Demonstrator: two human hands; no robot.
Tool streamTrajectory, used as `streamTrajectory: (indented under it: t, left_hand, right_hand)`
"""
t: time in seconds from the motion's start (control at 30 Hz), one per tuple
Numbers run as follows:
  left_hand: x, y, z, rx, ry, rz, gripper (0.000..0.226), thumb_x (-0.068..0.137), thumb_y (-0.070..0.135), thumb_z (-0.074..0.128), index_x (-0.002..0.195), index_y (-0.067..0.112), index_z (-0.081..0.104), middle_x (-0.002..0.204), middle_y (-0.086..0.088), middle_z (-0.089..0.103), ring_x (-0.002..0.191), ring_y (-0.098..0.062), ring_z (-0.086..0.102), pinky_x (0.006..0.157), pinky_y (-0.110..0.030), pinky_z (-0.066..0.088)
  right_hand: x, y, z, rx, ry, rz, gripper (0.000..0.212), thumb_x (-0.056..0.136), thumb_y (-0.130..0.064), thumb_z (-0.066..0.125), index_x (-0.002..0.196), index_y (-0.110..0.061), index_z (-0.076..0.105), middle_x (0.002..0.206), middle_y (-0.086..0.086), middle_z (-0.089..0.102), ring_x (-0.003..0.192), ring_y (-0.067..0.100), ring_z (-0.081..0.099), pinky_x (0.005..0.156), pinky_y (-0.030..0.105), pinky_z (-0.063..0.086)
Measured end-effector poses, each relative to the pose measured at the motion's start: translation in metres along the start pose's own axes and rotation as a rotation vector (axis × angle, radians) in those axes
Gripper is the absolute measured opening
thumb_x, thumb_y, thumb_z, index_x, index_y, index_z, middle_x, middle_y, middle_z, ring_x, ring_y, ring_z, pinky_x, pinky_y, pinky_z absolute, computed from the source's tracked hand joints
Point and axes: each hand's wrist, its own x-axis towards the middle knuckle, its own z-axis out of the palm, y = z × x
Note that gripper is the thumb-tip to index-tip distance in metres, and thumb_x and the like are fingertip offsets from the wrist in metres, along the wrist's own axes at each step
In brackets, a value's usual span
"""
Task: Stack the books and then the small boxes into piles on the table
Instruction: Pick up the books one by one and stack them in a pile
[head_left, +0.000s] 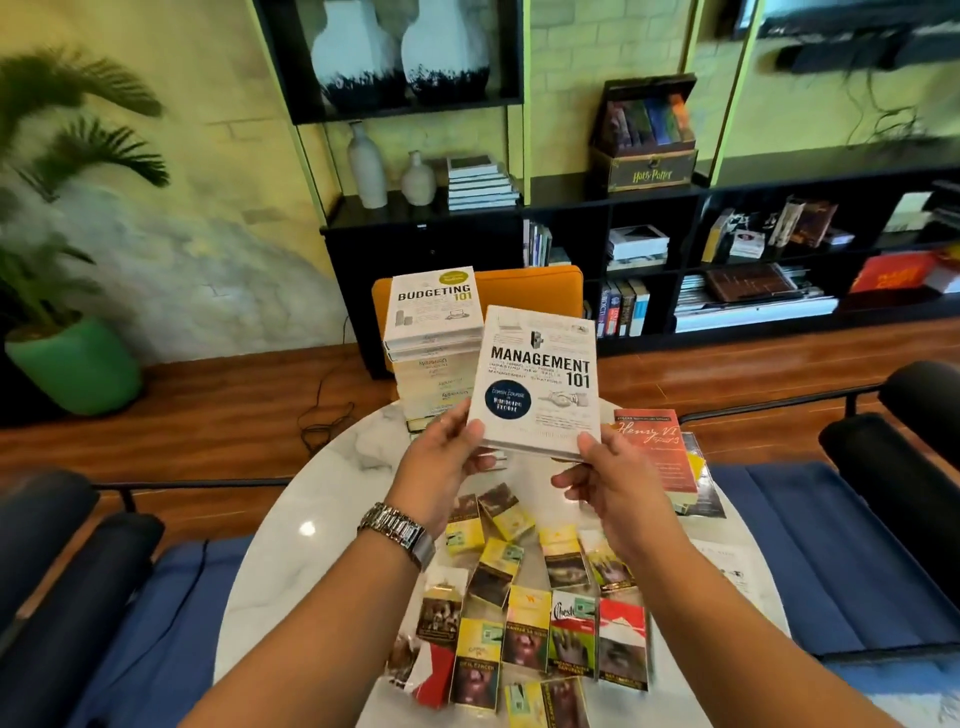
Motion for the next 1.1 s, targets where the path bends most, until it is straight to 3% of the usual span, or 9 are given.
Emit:
streamTrajectory:
  t: [0.17,0.33,0.47,0.57,0.63,0.77,0.83,0.97,1.1]
  left_hand:
    - [0.016,0.037,-0.016,0.060,0.126,0.148,0.037,0.094,0.014,0.055,0.131,0.014,0.056,0.125,-0.003,0.064,0.097,-0.013,0.065,0.064,-0.017,0.054]
    - [0.040,0.059,-0.038,0.045,0.259,0.116,0.027,0.095,0.017,0.054,0.121,0.015,0.063,0.114,-0.002,0.069,0.084,-0.009,0.065,0.063,-0.016,0.054]
    - [0.060,0.058,-0.057,0.093,0.327,0.099,0.027,0.096,0.020,0.054,0.120,0.019,0.064,0.102,0.005,0.073,0.082,-0.006,0.067,0.069,-0.021,0.054]
    - [0.075,0.055,-0.072,0.196,0.335,0.113,0.032,0.094,0.019,0.056,0.126,0.018,0.062,0.110,0.006,0.070,0.084,-0.005,0.065,0.071,-0.020,0.054]
    - [0.085,0.058,-0.081,0.347,0.369,0.149,0.034,0.092,0.023,0.060,0.126,0.019,0.062,0.114,0.009,0.067,0.093,-0.008,0.065,0.079,-0.026,0.055]
    - [0.096,0.069,-0.092,0.608,0.417,0.247,0.030,0.090,0.032,0.061,0.119,0.026,0.064,0.107,0.018,0.060,0.099,-0.005,0.055,0.083,-0.024,0.042]
    - [0.104,0.072,-0.097,0.625,0.421,0.250,0.032,0.090,0.033,0.061,0.121,0.027,0.062,0.111,0.017,0.060,0.100,-0.003,0.053,0.083,-0.022,0.039]
    - [0.123,0.074,-0.103,0.616,0.419,0.245,0.032,0.090,0.031,0.061,0.122,0.026,0.063,0.118,0.013,0.063,0.102,-0.003,0.056,0.086,-0.021,0.042]
    - [0.134,0.070,-0.107,0.628,0.405,0.260,0.031,0.090,0.028,0.061,0.121,0.027,0.065,0.122,0.010,0.065,0.110,-0.006,0.058,0.095,-0.023,0.045]
  right_hand:
    - [0.029,-0.036,0.037,-0.103,-0.090,-0.053,0.027,0.101,-0.020,0.046,0.125,-0.014,0.056,0.106,0.008,0.073,0.063,0.019,0.061,0.055,0.027,0.046]
    - [0.065,-0.050,0.076,-0.152,-0.129,-0.012,0.028,0.101,-0.023,0.046,0.119,-0.006,0.059,0.088,0.007,0.072,0.061,0.018,0.059,0.054,0.027,0.045]
    - [0.094,-0.041,0.095,-0.215,-0.084,0.031,0.030,0.100,-0.027,0.048,0.117,-0.006,0.061,0.085,0.007,0.072,0.054,0.016,0.057,0.050,0.027,0.042]
    - [0.108,-0.040,0.102,-0.403,-0.004,-0.022,0.030,0.098,-0.034,0.051,0.116,-0.012,0.064,0.078,0.006,0.068,0.049,0.013,0.051,0.044,0.022,0.040]
    - [0.120,-0.038,0.104,-0.581,0.063,-0.084,0.035,0.096,-0.039,0.053,0.120,-0.016,0.063,0.075,0.002,0.065,0.053,0.010,0.053,0.049,0.022,0.042]
    - [0.142,-0.032,0.107,-0.789,0.163,-0.195,0.057,0.089,-0.045,0.061,0.139,-0.019,0.049,0.116,-0.001,0.063,0.097,0.015,0.061,0.072,0.025,0.045]
    - [0.153,-0.030,0.109,-0.862,0.166,-0.271,0.062,0.087,-0.046,0.063,0.143,-0.026,0.043,0.121,-0.001,0.056,0.099,0.011,0.055,0.075,0.027,0.047]
    - [0.177,-0.030,0.110,-0.967,0.137,-0.359,0.049,0.089,-0.046,0.060,0.136,-0.041,0.048,0.128,-0.006,0.058,0.114,0.015,0.055,0.099,0.047,0.046]
    - [0.187,-0.032,0.110,-0.979,0.130,-0.370,0.043,0.092,-0.037,0.059,0.134,-0.032,0.054,0.127,-0.005,0.063,0.114,0.016,0.058,0.098,0.044,0.049]
